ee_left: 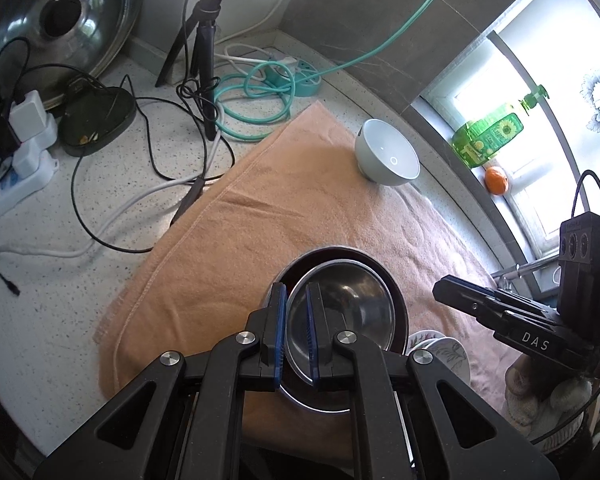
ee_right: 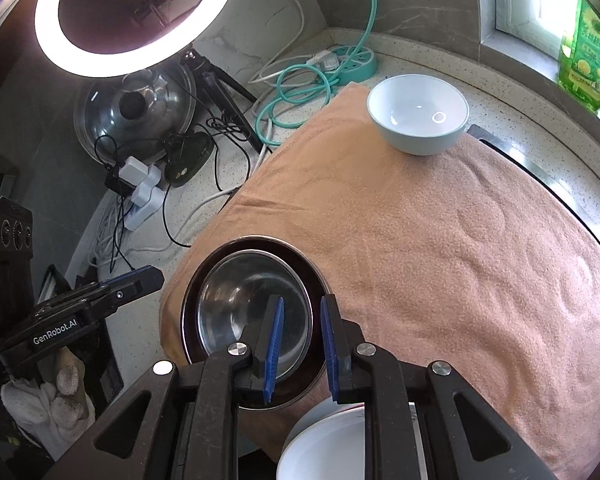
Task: Organize plates and bowls
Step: 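Open both grippers and lift them off the red bowl, then move both grippers to the rim of the pale blue ceramic bowl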
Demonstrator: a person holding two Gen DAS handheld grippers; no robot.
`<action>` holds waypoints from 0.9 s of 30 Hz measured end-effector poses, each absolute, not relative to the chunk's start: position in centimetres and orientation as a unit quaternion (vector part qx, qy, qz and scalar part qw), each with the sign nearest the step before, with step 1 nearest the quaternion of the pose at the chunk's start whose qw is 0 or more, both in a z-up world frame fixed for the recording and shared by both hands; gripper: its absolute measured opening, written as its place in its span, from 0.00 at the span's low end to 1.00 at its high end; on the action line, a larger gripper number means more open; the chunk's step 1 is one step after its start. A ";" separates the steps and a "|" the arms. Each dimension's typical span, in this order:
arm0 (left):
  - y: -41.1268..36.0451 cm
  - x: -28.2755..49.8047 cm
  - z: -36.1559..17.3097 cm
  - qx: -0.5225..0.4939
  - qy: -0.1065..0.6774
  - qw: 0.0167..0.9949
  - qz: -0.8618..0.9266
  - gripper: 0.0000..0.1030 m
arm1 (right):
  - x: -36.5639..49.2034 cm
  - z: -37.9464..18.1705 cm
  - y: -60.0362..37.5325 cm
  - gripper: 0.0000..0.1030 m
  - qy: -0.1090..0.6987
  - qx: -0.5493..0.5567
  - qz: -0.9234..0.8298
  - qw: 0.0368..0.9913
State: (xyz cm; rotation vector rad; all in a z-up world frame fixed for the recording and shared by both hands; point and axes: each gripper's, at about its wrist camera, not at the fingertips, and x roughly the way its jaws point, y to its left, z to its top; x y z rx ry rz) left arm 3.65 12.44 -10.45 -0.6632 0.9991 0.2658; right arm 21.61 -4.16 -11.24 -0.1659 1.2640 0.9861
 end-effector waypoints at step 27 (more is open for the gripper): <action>16.2 15.7 -9.4 -0.245 0.488 0.838 0.010 0.08 | 30.7 -7.8 -6.1 0.17 0.541 0.059 0.304 0.782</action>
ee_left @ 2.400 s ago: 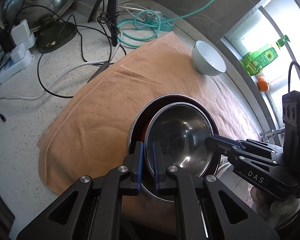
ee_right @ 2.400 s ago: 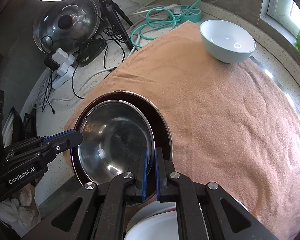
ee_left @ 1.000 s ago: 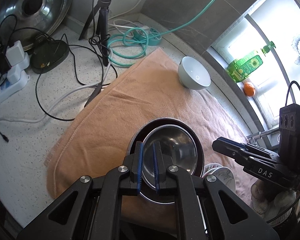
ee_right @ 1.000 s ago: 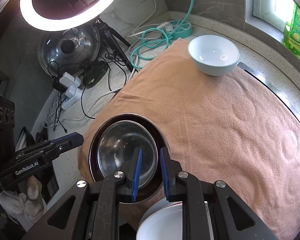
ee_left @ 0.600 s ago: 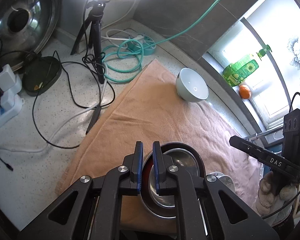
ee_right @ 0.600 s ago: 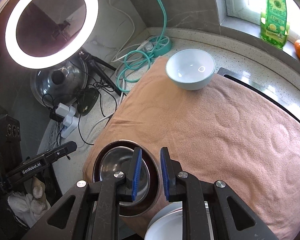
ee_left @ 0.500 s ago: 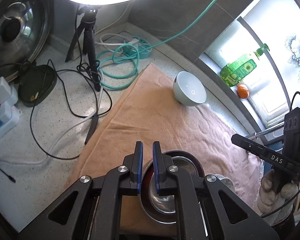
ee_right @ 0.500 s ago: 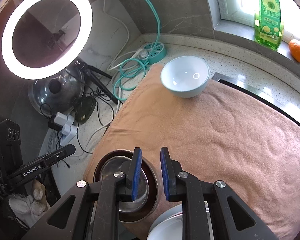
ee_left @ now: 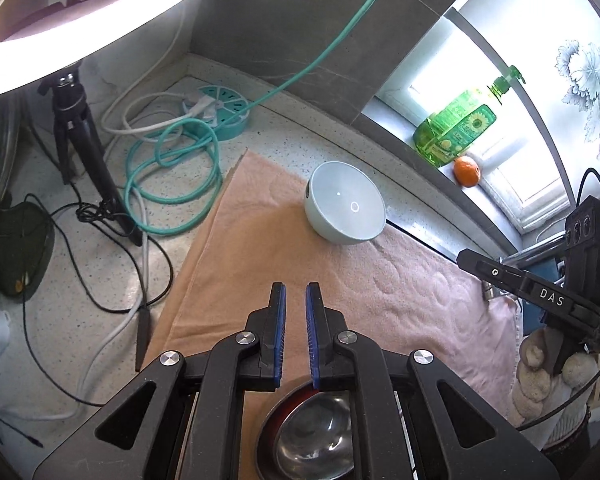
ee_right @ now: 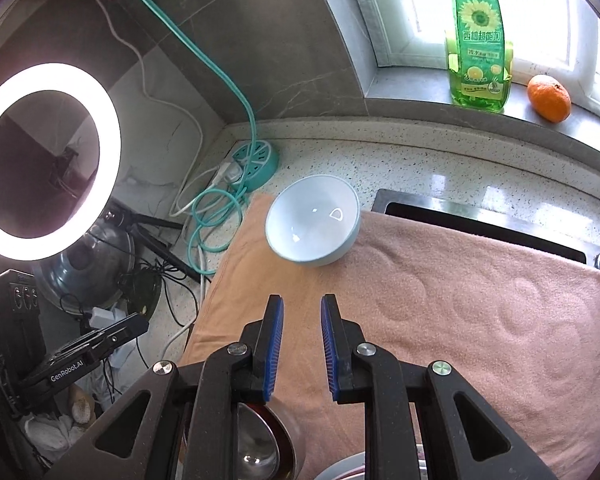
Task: Organize plates and bowls
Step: 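Move both grippers to the rim of the pale blue ceramic bowl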
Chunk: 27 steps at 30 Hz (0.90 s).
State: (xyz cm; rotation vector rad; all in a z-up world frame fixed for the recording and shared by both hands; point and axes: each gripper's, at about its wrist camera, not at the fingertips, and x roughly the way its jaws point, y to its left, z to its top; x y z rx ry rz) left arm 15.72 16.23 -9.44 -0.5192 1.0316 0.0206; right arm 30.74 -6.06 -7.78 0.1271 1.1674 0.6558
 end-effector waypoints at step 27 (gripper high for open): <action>15.7 29.9 -15.2 -0.247 0.543 0.802 0.031 0.08 | 43.3 -16.4 -3.4 0.17 0.598 0.093 0.317 0.730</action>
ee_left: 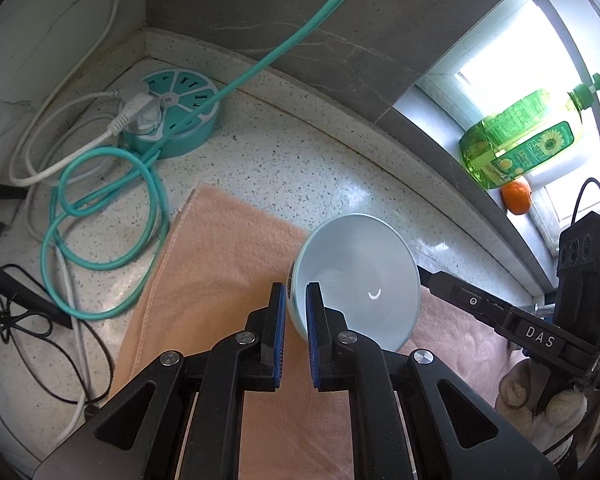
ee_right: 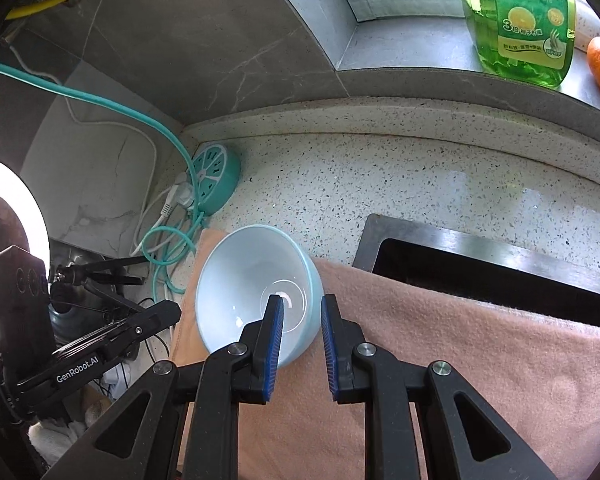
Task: Organize plates and bowls
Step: 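Move both grippers to the rim of the pale blue ceramic bowl, then close both grippers on the ceramic bowl's rim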
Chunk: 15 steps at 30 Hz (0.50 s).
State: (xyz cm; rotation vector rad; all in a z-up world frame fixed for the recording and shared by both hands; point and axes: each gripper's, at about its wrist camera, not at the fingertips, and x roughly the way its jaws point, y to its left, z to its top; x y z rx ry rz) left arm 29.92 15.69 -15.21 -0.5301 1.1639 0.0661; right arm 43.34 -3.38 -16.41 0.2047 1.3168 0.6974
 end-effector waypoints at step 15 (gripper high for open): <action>15.7 30.8 -16.2 -0.251 0.551 0.795 0.030 0.08 | 44.6 -18.1 -2.2 0.17 0.613 0.092 0.327 0.713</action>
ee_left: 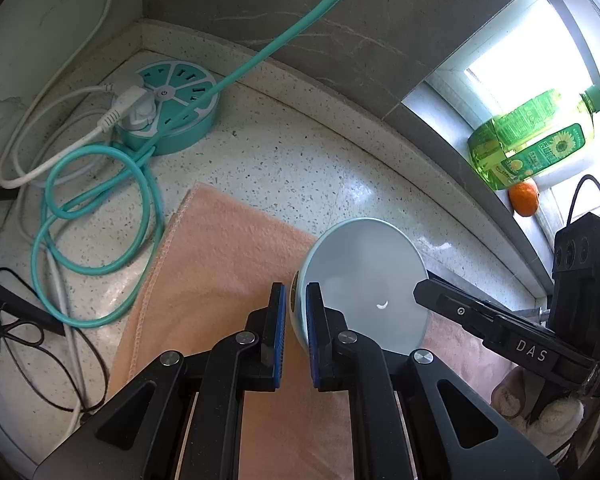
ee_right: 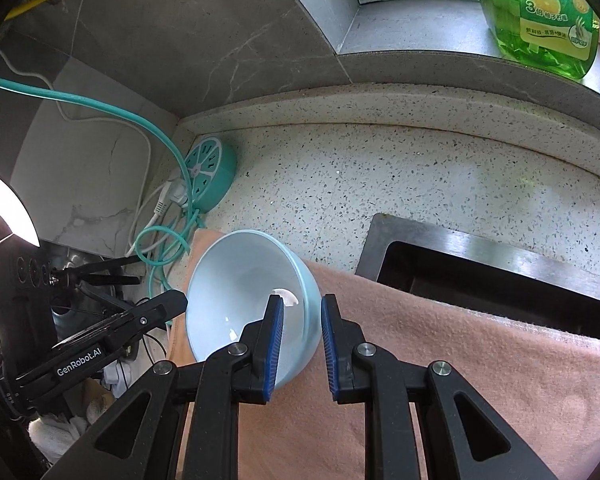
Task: Organize plates and bowls
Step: 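Close both grippers on the ceramic bowl's rim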
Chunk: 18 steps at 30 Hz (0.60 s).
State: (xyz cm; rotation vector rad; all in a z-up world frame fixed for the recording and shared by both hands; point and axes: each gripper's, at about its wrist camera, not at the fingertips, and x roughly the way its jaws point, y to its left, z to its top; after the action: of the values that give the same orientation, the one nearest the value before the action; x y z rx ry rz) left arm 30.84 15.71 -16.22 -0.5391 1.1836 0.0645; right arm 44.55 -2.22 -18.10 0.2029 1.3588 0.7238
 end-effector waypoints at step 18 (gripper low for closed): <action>15.3 30.2 -16.3 -0.263 0.549 0.793 0.032 0.07 | 43.7 -17.9 -1.3 0.11 0.612 0.063 0.321 0.720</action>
State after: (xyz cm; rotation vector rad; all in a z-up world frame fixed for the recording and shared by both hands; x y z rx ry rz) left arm 30.16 15.33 -16.31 -0.5663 1.1802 0.0687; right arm 43.70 -1.25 -17.88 0.1403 1.3528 0.7084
